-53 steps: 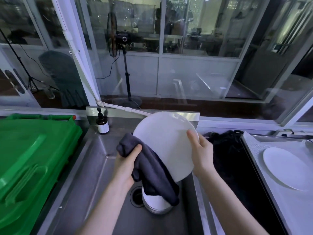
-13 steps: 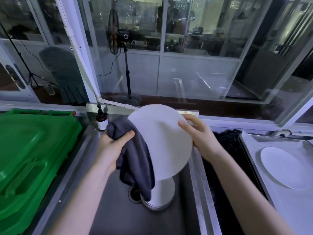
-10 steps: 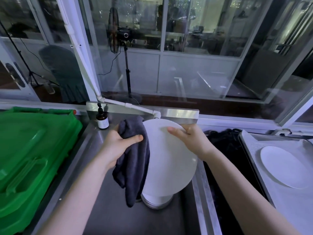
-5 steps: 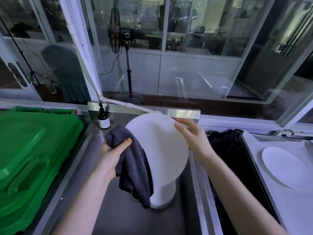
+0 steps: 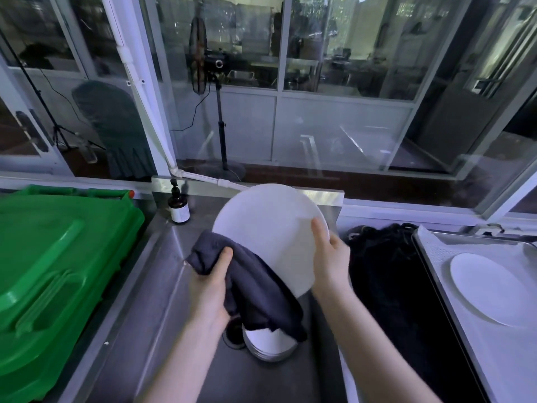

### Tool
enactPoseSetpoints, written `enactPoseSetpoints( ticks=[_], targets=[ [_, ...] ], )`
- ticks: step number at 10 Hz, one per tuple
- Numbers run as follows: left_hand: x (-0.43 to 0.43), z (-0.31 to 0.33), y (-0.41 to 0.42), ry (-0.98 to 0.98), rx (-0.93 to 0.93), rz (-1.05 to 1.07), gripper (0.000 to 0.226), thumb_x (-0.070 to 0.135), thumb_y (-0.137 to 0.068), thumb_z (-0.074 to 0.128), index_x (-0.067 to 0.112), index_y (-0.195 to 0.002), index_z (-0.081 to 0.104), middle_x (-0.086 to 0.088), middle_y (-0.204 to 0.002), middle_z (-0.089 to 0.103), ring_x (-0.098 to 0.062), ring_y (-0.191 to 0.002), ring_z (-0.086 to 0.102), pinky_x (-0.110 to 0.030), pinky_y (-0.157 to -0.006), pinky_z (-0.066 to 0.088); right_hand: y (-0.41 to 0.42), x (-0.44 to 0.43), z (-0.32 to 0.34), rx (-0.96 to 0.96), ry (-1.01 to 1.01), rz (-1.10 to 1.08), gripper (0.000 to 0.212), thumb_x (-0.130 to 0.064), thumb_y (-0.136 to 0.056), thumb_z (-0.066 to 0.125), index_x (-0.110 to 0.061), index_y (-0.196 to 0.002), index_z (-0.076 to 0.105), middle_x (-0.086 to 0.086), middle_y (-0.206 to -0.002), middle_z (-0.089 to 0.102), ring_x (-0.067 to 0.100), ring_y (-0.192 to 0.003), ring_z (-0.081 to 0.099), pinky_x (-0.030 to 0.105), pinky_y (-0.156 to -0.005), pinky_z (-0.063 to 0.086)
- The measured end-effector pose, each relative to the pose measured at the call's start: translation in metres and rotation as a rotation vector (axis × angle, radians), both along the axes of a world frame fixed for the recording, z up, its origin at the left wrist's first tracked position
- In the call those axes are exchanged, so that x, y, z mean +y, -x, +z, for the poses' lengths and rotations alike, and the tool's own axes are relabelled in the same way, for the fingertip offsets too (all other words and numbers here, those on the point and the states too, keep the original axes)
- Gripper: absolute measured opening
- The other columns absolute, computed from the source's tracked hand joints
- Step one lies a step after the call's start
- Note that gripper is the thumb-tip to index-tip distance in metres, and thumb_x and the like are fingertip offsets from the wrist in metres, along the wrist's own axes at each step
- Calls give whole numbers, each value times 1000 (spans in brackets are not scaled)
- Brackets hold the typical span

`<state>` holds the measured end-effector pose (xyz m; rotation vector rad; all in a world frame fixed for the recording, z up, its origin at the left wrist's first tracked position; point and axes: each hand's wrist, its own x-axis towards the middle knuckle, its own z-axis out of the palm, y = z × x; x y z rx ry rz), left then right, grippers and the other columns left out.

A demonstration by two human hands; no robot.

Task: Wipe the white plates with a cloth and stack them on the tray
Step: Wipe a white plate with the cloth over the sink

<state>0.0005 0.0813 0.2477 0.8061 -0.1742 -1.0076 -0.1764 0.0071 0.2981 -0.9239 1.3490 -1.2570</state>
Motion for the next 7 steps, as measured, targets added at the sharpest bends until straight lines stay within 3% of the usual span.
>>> enactPoseSetpoints(
  ticks=[1,2,3,4,5,6,7],
  targets=[
    [-10,-10,2,-291,-260,16,34,40,-88,69,27,-115,54,8,-103,68,-13,-103,67,-30,-82,58,-4,7,-13,-61,-92,75,45,-49,-96,59,-5,-89,66,-2,-83,70,12,-70,67,22,-52,52],
    [-7,3,-21,-360,-500,15,39,43,-66,82,19,-80,55,0,-64,59,-22,-61,63,-32,-51,53,19,-8,2,51,-51,365,35,-48,-95,61,-16,-101,73,0,-89,77,15,-78,73,27,-63,57],
    [-7,27,-29,-341,-701,-98,35,42,-58,83,19,-72,61,-1,-56,64,-22,-55,67,-32,-50,52,33,-27,26,289,56,580,27,-50,-91,67,-25,-97,74,-6,-84,74,11,-76,69,25,-63,53],
    [-10,39,-39,-264,-899,-265,34,35,-59,87,25,-86,68,5,-74,75,-9,-71,73,-24,-56,54,28,-35,37,642,189,799,34,-50,-87,71,-17,-80,70,-3,-70,57,11,-65,52,25,-60,39],
    [-11,38,-40,-248,-957,-399,42,30,-61,89,19,-95,68,5,-82,77,-8,-76,73,-17,-57,53,20,-29,29,692,163,885,60,-56,-83,71,2,-72,55,2,-69,43,14,-64,39,30,-59,30],
    [-8,22,-39,-279,-806,-341,30,21,-70,88,15,-92,69,1,-78,77,-14,-74,74,-19,-54,53,18,-23,21,645,213,801,59,-52,-86,71,-1,-65,49,1,-65,41,13,-61,38,29,-57,29],
    [1,-2,-26,-443,-633,-148,40,42,-70,83,11,-77,59,2,-56,66,-22,-61,70,-24,-46,50,15,-18,12,487,152,568,47,-42,-90,72,-4,-68,53,6,-67,44,16,-64,42,30,-60,30]
  ],
)
